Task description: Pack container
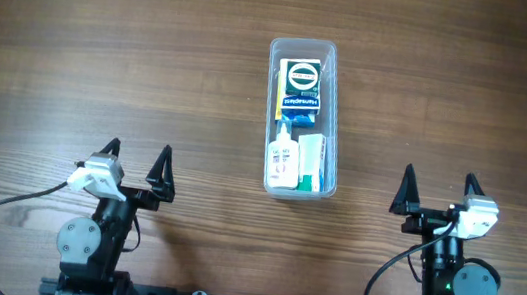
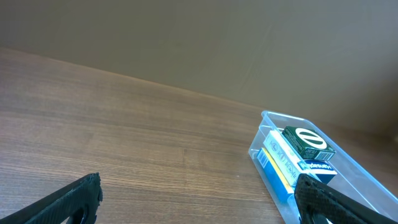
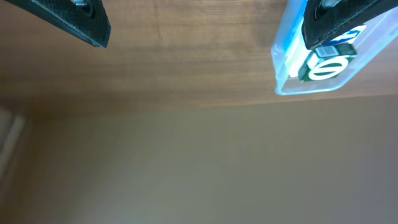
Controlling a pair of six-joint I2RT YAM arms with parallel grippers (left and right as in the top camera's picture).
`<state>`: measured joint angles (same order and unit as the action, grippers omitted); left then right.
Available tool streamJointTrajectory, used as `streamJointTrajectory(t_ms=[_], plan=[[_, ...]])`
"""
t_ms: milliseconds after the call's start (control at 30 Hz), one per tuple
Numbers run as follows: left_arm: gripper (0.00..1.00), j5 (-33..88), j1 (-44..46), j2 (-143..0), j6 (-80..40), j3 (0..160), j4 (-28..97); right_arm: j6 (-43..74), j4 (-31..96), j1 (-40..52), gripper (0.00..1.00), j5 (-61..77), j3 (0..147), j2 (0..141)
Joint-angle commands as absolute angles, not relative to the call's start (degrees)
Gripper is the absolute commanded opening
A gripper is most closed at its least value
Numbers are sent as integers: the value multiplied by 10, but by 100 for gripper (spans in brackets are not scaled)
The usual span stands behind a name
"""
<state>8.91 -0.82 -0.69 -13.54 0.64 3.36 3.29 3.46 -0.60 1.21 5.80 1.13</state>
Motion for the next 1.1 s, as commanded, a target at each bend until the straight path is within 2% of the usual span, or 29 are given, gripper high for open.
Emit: streamJointTrajectory(t_ms=[0, 167, 300, 1067], plan=[[100, 94, -11, -2, -122, 3, 34, 1, -17, -10, 100, 57, 26, 2], [100, 94, -11, -2, -122, 3, 34, 4, -58, -10, 100, 65, 3, 2], [100, 94, -11, -2, -122, 3, 34, 0, -2, -10, 100, 64, 3, 2], [100, 94, -11, -2, -122, 3, 34, 1, -4, -10, 100, 63, 3, 2]])
